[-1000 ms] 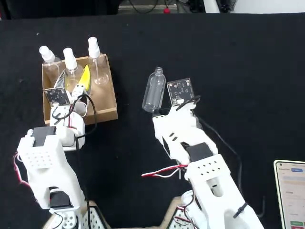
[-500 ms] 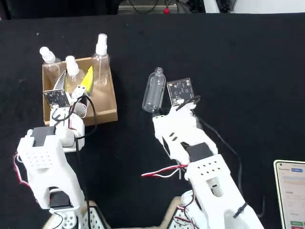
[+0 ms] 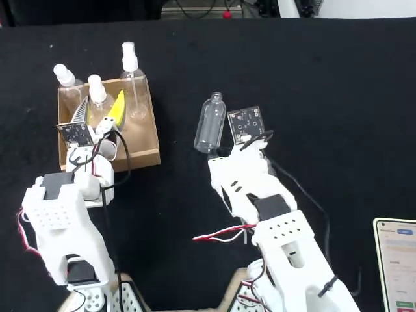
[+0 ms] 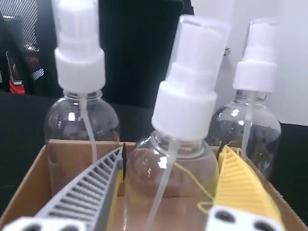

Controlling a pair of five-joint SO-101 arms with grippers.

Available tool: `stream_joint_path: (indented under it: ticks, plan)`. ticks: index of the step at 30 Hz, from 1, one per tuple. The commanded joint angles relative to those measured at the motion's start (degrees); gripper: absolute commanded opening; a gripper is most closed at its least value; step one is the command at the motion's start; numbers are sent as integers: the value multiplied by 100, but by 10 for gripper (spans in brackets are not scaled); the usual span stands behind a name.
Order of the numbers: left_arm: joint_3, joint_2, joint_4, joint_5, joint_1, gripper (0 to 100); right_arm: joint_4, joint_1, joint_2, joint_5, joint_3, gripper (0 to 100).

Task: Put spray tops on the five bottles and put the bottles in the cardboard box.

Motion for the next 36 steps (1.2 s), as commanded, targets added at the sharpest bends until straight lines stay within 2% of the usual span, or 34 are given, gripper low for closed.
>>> stream_joint_path:
  ticks: [1,36]
  plan:
    - [57,-88,-105,35,-171,289,-158,-44,-127,53,-31,18]
    - [145,-97,-79,35,-163,289,-167,-44,-127,53,-31,18]
